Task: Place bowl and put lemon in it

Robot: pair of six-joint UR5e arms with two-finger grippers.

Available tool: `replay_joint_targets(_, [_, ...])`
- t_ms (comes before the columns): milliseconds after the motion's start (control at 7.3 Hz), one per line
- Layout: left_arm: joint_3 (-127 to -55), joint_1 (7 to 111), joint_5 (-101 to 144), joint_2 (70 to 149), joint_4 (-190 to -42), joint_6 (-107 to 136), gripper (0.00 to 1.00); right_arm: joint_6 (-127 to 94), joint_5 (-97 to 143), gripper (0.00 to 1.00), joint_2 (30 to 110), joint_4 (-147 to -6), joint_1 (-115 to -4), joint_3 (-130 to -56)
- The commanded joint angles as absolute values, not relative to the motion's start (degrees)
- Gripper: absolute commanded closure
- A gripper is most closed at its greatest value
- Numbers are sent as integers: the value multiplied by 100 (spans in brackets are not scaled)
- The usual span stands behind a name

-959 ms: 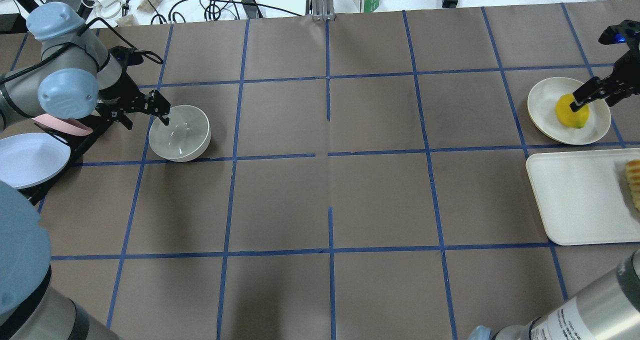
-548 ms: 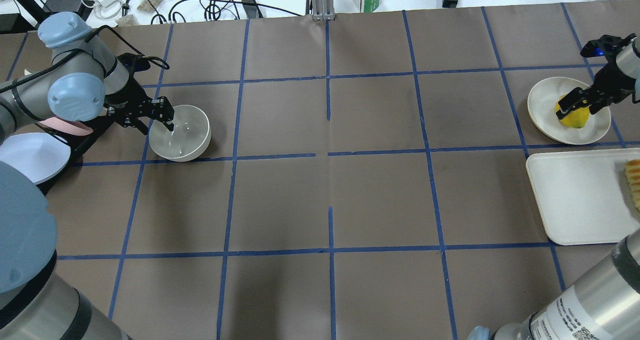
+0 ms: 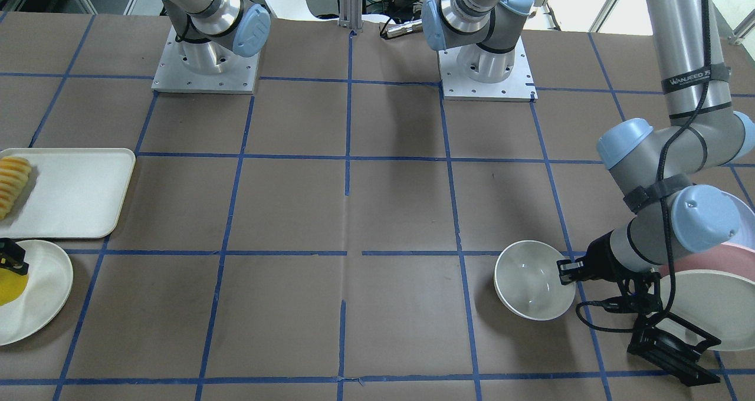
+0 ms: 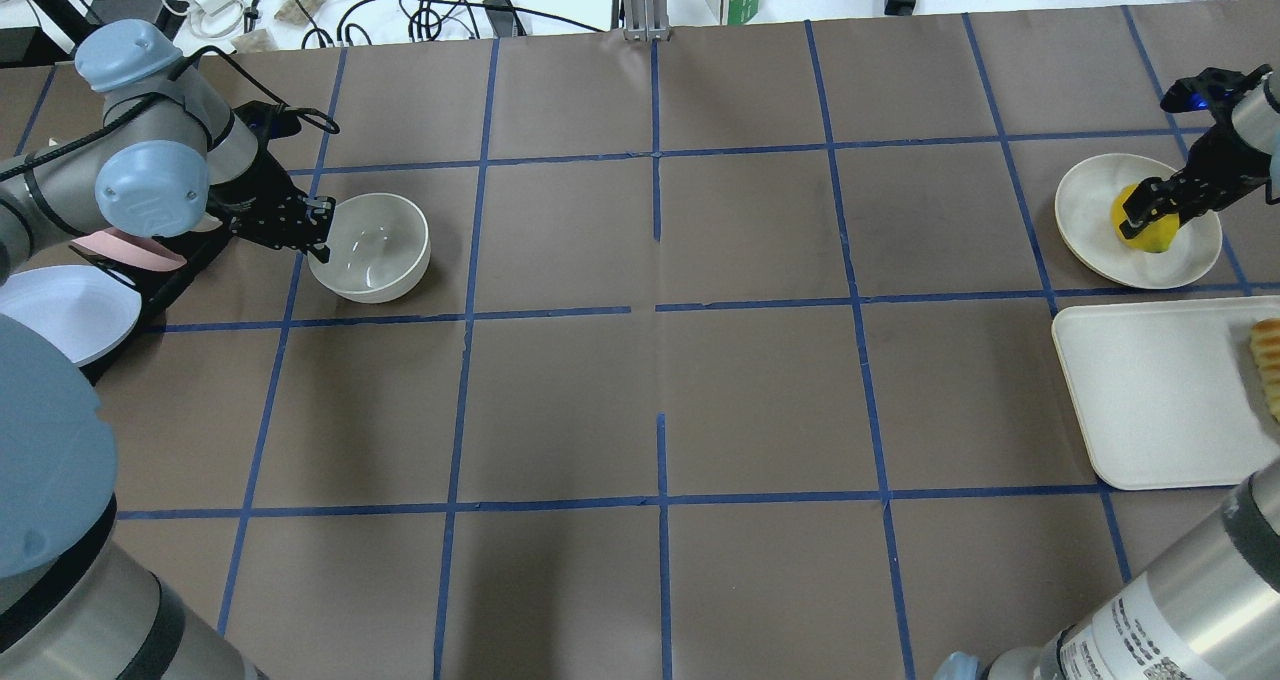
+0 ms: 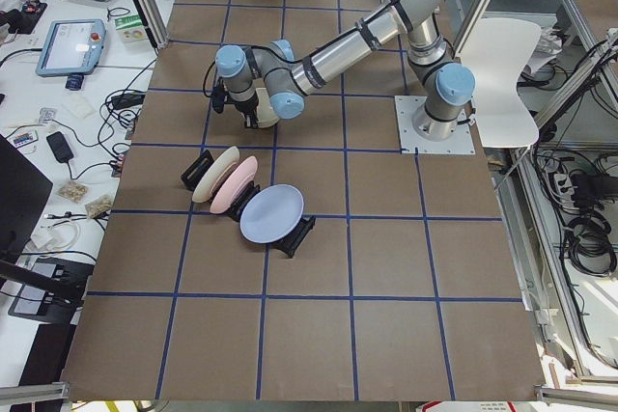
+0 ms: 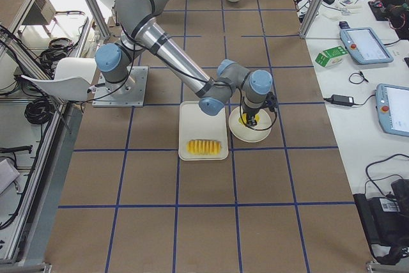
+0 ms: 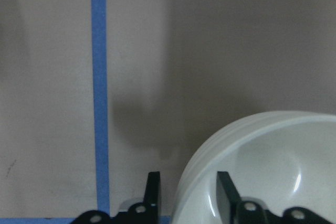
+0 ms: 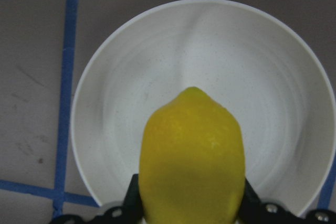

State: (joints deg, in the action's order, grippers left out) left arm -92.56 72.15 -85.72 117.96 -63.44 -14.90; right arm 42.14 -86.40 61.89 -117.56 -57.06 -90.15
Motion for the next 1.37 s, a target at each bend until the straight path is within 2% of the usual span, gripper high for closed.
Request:
replay_joint_targets(0, [-8800,7504,-8072,11559,-6703,-989,100,3913,-8657,85,7482,-10509,-5871,-9009])
replay_joint_targets(274, [-8868,8371,-7946,11347,-6724,239,100,3615,-8675,85,8503,-9375,-5967,-9096])
replay_joint_targets(548, [-8938,9391,-7998,11399,-6575,1324,100,2826,-8789,85,8981,-9115,-6412,-9246])
replay_joint_targets(959, [-9787,10028,-7981,11540,-5209,2090,100,582,-8693,84,9053,-9043,-8098,-9158])
replay_joint_targets(1233, [-10177,10046,-7963,11549,-5019,2144,100,-585,-8736,84,8939,-9534,-9032,-9193])
